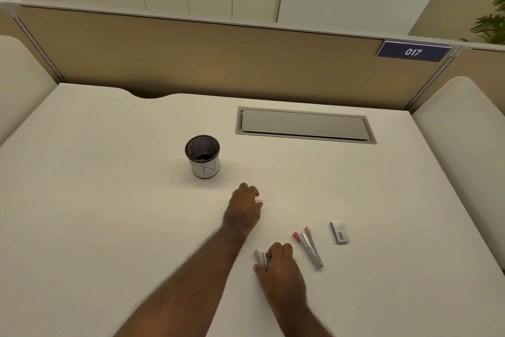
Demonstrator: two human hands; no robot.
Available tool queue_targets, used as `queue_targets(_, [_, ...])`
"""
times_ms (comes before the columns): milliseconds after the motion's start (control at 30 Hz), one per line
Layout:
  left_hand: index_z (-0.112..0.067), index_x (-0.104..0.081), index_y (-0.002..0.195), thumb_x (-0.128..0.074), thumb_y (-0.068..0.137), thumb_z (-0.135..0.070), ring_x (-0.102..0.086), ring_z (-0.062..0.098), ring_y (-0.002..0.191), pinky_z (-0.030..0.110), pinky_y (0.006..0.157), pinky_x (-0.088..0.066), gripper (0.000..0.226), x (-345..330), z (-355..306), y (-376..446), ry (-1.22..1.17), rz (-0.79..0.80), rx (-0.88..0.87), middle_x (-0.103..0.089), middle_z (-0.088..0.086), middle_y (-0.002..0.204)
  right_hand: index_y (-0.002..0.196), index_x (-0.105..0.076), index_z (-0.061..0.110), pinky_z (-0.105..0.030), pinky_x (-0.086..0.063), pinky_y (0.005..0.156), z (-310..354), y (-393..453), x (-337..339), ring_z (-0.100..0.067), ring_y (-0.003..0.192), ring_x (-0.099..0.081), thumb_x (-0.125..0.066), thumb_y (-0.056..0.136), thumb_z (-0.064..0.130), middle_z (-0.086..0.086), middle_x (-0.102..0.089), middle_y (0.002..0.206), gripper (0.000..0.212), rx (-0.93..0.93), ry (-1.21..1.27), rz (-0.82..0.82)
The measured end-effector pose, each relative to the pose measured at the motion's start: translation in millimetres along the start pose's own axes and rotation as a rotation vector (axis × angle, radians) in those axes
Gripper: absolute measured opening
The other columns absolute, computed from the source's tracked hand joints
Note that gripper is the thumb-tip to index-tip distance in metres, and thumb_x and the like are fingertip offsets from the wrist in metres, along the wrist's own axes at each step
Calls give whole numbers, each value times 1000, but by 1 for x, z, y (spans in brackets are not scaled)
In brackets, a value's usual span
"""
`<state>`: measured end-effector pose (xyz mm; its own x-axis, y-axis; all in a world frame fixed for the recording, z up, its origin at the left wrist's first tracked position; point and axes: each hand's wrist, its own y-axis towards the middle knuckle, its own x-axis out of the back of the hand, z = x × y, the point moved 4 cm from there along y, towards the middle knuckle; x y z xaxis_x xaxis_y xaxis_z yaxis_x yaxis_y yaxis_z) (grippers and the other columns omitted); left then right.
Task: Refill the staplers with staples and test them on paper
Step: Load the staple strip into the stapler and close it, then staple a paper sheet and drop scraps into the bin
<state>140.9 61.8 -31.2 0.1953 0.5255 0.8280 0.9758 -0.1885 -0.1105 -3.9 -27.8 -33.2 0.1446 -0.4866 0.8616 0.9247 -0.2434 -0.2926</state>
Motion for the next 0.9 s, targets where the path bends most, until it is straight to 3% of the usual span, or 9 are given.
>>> queue_targets(133, [-15,-50,135,-61,91,-34,-44,26,118,39,97,-45,49,-7,-3,19,114,60,-60,-43,6,134,104,-45,25,-28,-47,75,2,2,-1,-17,98,-57,-60,86,43,4,-45,113,29,-1,11,3])
queue_targets(467, [-25,-60,124,-58,89,-46,-47,22,110,36,84,-42,42,-11,6,28,332,3,-56,-52,0,121,106,-47,26,-26,-47,79,4,11,3,-15,99,-56,-56,88,46,5,-46,115,29,5,4,-9])
queue_targets(700, [-26,-64,119,-50,93,-43,-48,22,107,35,81,-35,34,-16,8,22,431,-15,-157,-55,-3,114,107,-46,27,-26,-47,79,9,20,6,-14,100,-57,-56,88,48,5,-47,115,30,-6,22,3])
queue_targets(900, [-27,-64,117,-44,97,-39,-49,21,106,36,83,-35,31,-8,9,13,391,-41,-174,-59,-5,115,115,-49,33,-20,-49,79,18,22,16,-8,102,-56,-38,86,67,12,-52,120,46,-21,-58,-106])
